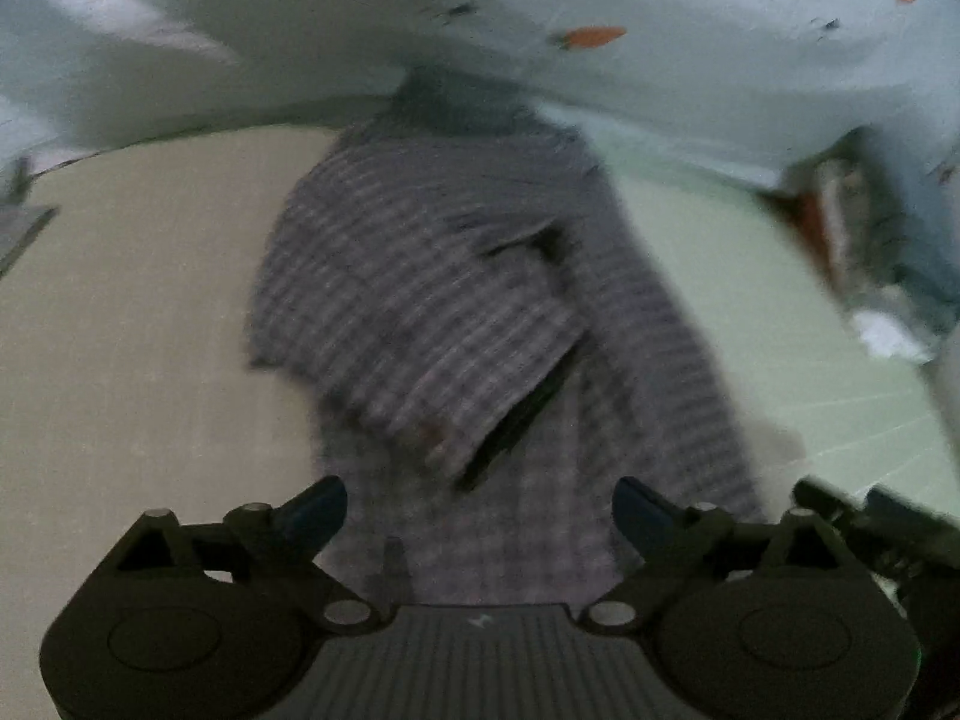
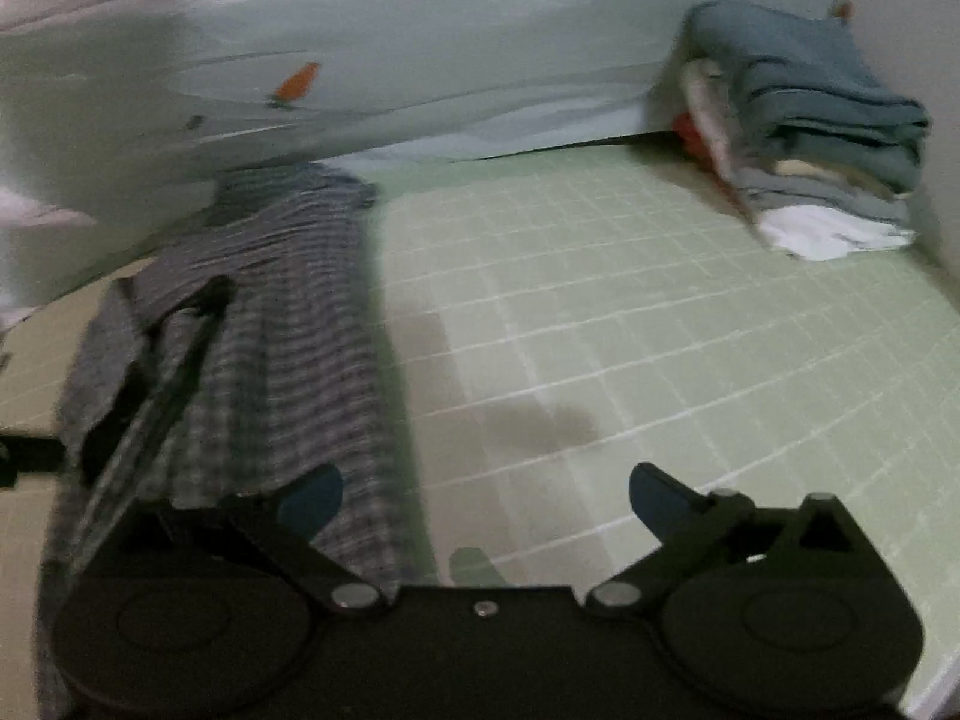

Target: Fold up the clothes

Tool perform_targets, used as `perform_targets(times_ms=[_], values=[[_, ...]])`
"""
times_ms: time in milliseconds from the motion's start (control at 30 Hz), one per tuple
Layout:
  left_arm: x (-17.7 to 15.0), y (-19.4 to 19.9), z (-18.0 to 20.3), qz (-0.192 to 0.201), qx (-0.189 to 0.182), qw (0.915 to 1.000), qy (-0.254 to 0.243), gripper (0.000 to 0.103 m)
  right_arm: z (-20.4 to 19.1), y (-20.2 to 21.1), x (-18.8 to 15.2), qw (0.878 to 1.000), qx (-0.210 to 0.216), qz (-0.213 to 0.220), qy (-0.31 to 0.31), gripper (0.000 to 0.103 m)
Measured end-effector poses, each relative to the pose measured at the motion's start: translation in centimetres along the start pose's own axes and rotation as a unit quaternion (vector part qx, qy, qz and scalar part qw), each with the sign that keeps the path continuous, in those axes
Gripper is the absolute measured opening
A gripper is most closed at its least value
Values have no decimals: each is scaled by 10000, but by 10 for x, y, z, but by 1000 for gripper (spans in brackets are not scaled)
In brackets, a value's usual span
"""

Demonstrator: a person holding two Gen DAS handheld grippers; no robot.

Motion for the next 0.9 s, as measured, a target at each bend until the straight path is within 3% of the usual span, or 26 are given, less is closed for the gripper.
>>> perform_targets(times_ms=[233, 433, 600, 667, 767, 833, 867, 900], values=[[-15, 8, -41, -140, 922, 9944, 492, 100, -48, -20, 22, 9940, 865, 125, 655, 103], [-12, -6, -59, -367, 1363, 9876, 686, 100, -103, -43, 48, 9833, 1453, 140, 1090, 101], [-2, -28, -60, -491, 1448, 9854, 749, 100, -135, -56, 55, 9709, 1946, 61, 1392, 64], [1, -29, -60, -487, 1428, 9855, 780, 100, -146, -60, 56, 9648, 2243, 12, 1375, 55], [3, -25, -59, -448, 1415, 9856, 810, 100, -161, -68, 52, 9593, 2338, -183, 1575, 51], [4, -19, -59, -408, 1418, 9856, 824, 100, -164, -68, 50, 9565, 2407, -207, 1637, 28], [4, -16, -59, -385, 1407, 9858, 837, 100, -164, -67, 49, 9553, 2453, -185, 1641, 1], [2, -12, -59, -356, 1386, 9861, 841, 100, -165, -65, 48, 9540, 2500, -162, 1645, 2]])
Point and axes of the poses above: each gripper's, at about its wrist camera, not at the fingertips, and y roughly against the way its jaws point, z to its right, x to its top, the point moved 3 cm from there along -y, roughly the way its jaws point, and after that the axes turned 3 degrees about z, right-handed, at the moved point
